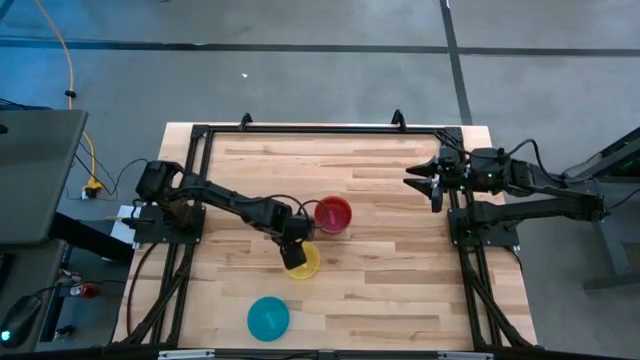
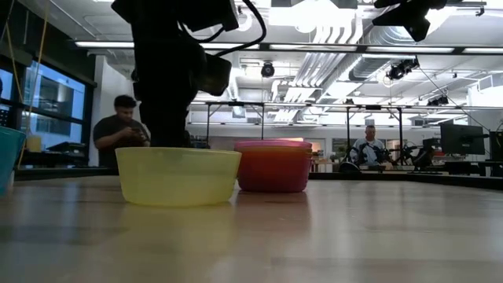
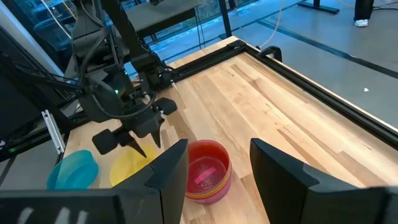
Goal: Nest bowls inside each other
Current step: Stack the yellow bowl on the red bowl
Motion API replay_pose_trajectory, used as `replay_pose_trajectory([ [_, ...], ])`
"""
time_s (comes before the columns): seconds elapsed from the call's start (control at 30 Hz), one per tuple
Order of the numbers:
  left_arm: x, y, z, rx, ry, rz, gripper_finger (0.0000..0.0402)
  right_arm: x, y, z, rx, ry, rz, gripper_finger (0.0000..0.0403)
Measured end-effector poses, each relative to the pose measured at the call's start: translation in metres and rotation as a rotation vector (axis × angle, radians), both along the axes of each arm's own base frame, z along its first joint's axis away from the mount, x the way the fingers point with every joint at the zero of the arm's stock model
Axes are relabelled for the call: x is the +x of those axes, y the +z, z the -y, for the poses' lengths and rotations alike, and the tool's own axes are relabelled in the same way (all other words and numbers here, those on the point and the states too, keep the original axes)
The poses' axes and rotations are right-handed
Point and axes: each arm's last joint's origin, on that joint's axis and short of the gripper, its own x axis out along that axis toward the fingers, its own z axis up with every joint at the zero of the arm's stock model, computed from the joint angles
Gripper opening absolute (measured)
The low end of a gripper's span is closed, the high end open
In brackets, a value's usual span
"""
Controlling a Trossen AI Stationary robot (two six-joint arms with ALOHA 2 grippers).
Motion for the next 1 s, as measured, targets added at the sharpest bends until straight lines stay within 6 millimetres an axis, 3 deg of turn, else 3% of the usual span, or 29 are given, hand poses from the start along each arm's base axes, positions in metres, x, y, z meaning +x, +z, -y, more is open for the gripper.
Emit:
replay_pose_trajectory([
  [0.43, 0.001, -0.001, -0.016, -0.004, 0.009, 0.003, 0.0012, 0.000, 0.000, 0.000, -0.002, 0.001, -0.001, 0.0165],
  [0.83, 0.001, 0.000, -0.034, -0.043, 0.016, 0.007, 0.0001, -0.001, -0.001, 0.000, -0.001, 0.001, -0.016, 0.0165],
  [1.0, 0.004, 0.012, -0.046, -0.115, 0.004, 0.030, 0.0001, -0.001, -0.001, 0.000, -0.002, 0.001, -0.016, 0.0165],
])
